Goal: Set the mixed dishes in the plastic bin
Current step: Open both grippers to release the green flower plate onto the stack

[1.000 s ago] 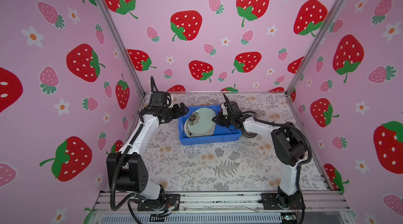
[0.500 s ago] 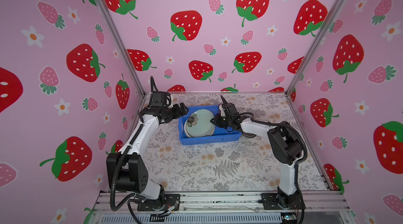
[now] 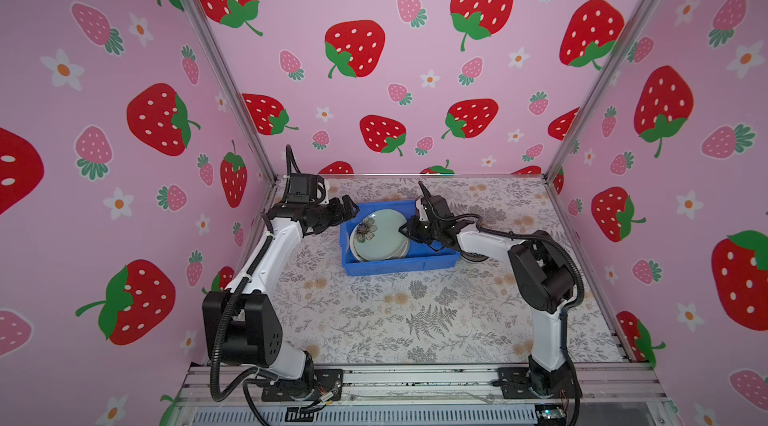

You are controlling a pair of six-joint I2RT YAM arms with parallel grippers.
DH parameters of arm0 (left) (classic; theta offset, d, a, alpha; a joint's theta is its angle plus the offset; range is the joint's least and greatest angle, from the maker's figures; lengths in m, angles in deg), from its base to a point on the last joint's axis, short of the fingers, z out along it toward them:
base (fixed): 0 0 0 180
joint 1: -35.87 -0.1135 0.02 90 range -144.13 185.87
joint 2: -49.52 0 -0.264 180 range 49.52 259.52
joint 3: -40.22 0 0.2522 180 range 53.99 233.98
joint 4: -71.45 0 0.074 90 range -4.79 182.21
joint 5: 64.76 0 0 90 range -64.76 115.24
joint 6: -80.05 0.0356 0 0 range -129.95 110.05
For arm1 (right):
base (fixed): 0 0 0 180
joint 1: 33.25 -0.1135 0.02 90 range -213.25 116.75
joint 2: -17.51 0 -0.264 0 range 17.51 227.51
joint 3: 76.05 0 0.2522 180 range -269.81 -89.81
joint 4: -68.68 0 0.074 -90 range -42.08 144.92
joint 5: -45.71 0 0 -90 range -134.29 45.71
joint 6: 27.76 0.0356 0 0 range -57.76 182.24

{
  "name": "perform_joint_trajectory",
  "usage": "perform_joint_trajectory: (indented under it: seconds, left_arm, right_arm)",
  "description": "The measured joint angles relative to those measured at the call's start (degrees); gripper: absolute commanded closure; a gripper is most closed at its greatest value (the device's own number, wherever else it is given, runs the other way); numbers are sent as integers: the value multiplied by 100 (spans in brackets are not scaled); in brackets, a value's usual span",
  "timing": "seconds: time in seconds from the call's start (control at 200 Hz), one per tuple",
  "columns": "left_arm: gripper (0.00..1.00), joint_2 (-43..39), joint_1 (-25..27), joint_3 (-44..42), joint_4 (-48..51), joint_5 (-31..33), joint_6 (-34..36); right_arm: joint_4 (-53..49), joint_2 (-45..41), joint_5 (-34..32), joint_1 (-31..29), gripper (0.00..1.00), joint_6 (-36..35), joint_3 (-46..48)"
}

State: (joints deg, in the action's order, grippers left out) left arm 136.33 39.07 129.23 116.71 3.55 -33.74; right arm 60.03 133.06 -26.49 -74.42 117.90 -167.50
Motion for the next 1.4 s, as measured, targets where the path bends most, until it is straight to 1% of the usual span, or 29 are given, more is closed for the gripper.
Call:
perform_joint_trajectory:
  seconds: [0.145, 0.25, 0.37, 1.401]
  left_arm:
    - [1, 0, 0, 0, 0, 0, -2]
    - [1, 0, 0, 0, 0, 0, 0]
    - [1, 0, 0, 0, 0, 0, 0]
    - [1, 0, -4, -55, 0, -39, 0]
  right_arm:
    - [-2, 0, -9, -4, 65, -26, 0]
    - [-7, 0, -28, -4, 58, -22, 0]
    - [-37, 0, -74, -4, 55, -46, 0]
    - [-358, -11, -699, -46, 49, -610, -31]
